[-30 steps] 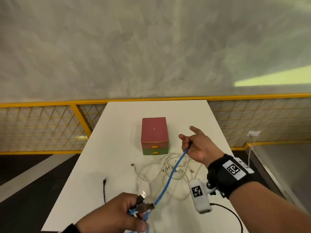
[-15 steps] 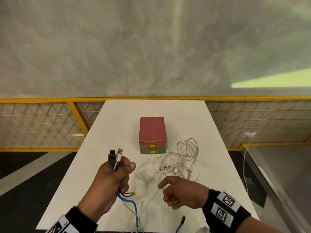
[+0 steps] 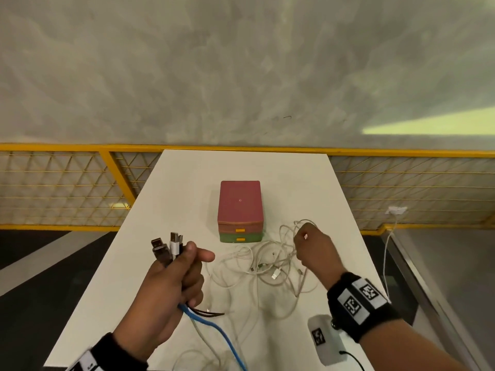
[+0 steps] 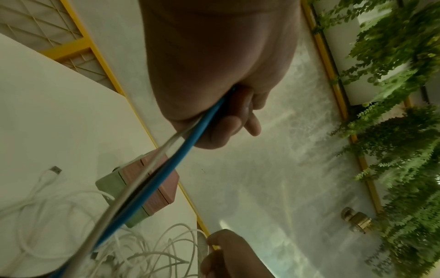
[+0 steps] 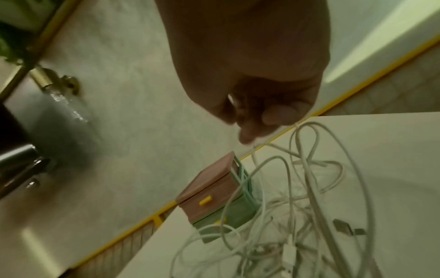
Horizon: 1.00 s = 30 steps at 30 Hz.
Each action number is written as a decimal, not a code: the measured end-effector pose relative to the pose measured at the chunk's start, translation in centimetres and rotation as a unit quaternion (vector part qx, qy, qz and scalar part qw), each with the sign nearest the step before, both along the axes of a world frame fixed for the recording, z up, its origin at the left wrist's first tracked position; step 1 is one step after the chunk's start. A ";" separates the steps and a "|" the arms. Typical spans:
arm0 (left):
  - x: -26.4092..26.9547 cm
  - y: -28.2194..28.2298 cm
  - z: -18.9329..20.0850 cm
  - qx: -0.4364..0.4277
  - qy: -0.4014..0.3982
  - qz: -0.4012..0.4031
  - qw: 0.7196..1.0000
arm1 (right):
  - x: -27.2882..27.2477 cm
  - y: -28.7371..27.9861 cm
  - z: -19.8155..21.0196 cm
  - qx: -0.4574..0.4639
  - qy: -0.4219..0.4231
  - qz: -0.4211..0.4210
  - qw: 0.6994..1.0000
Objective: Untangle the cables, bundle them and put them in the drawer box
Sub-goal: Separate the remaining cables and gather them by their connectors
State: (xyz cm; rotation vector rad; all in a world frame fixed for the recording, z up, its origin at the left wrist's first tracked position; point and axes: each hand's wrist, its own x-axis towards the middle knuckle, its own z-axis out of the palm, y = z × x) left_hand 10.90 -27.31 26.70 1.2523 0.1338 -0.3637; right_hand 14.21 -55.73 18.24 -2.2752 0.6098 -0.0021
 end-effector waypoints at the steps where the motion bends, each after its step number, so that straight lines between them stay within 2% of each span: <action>1: 0.1 0.0 0.0 -0.001 -0.001 -0.003 1.000 | -0.1 -0.1 0.4 -0.002 0.049 0.032 0.998; 3: 0.3 -0.4 0.0 0.002 -0.005 -0.012 1.000 | -0.4 0.1 0.1 -0.011 0.156 0.094 0.983; 6: 0.4 -1.7 0.3 0.027 -0.012 -0.033 0.999 | -1.0 0.6 -0.8 0.062 0.186 0.047 0.979; 8: 0.6 -2.6 0.5 0.034 -0.014 -0.054 0.998 | -1.4 0.6 -1.9 0.099 0.132 -0.007 0.986; 11: 1.3 -4.1 0.7 0.043 0.000 -0.097 0.994 | -2.1 1.0 -2.4 0.127 0.029 -0.012 0.991; 12: 1.6 -4.6 0.7 0.047 0.008 -0.109 0.993 | -2.6 1.5 -1.7 0.170 -0.013 -0.015 0.985; 15: 2.2 -6.3 0.3 0.053 0.043 -0.139 0.988 | -4.2 2.8 0.4 0.350 -0.114 -0.061 0.928; 17: 2.2 -7.6 -0.3 0.065 0.068 -0.159 0.983 | -4.8 3.0 1.8 0.421 -0.159 -0.088 0.889; 19: 1.9 -8.9 -0.7 0.097 0.089 -0.185 0.974 | -5.4 3.0 3.4 0.470 -0.158 -0.093 0.863; 21: 1.5 -9.9 -1.0 0.121 0.102 -0.212 0.964 | -6.2 3.2 4.6 0.470 -0.152 -0.070 0.867; 25: 1.1 -11.1 -0.5 0.119 0.106 -0.237 0.958 | -7.8 2.9 6.6 0.379 -0.203 -0.017 0.903; 28: 1.0 -11.5 -0.2 0.107 0.105 -0.229 0.962 | -8.9 3.1 7.0 0.325 -0.212 0.017 0.921; 30: 0.7 -11.8 0.2 0.068 0.100 -0.210 0.970 | -9.5 3.5 7.1 0.294 -0.212 0.059 0.930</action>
